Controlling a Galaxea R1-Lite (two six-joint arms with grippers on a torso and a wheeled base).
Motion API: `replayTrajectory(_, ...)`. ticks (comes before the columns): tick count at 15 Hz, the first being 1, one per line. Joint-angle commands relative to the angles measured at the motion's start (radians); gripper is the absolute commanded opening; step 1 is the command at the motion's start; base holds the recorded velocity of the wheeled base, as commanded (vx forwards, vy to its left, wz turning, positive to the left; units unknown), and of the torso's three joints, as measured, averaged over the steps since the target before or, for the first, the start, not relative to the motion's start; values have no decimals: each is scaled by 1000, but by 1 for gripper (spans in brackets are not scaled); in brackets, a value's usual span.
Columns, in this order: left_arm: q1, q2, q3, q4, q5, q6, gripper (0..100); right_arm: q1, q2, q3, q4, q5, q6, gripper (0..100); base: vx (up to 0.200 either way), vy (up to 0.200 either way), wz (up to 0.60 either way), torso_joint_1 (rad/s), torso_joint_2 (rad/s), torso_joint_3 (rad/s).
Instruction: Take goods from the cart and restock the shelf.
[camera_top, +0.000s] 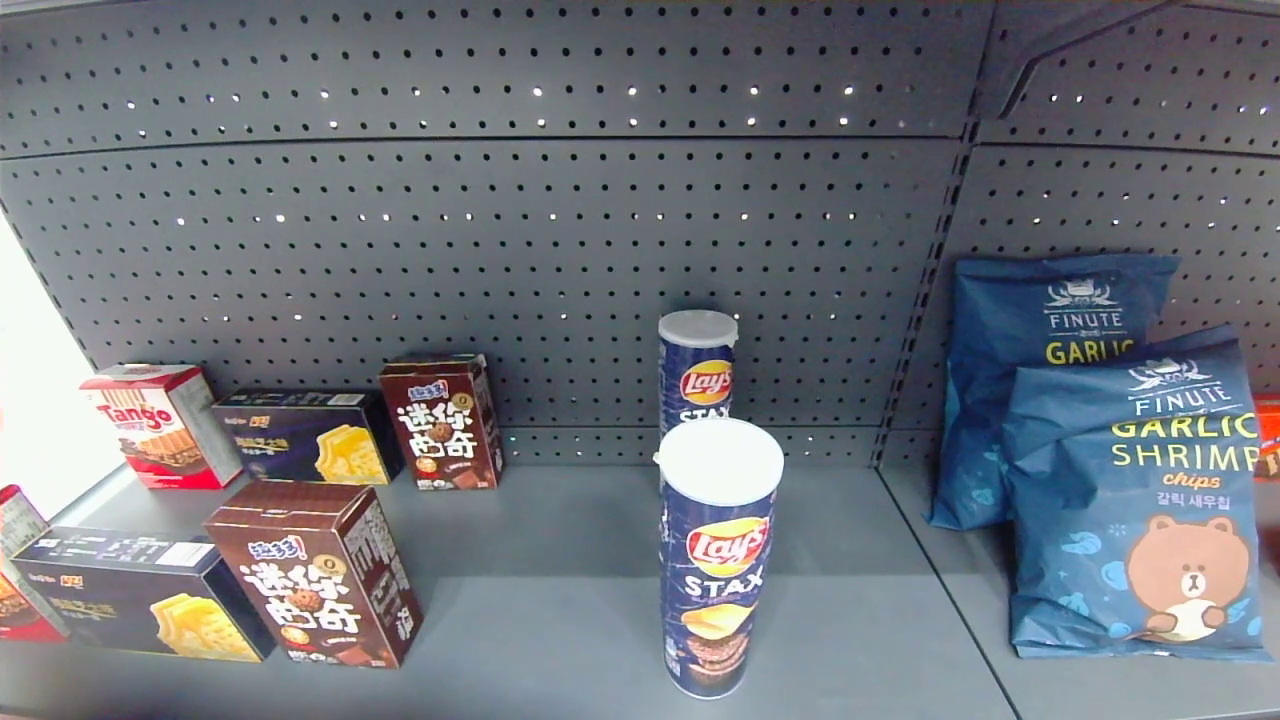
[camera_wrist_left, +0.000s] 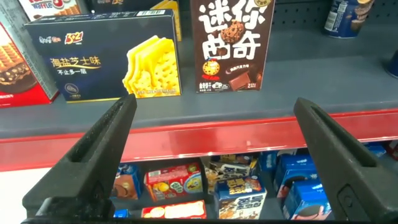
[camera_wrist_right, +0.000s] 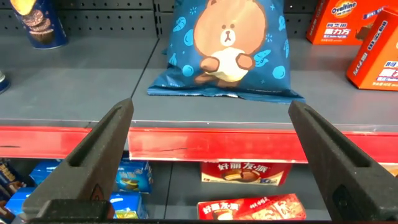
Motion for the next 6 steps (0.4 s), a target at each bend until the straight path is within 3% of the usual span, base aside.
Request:
replayTrajectory(1,0,0,0,0,0,-1,100,0,0,0,0,0,0,100,0,0,0,0,0,0)
replayTrajectory(6,0,0,0,0,0,0,100,0,0,0,0,0,3,100,0,0,0,0,0,0)
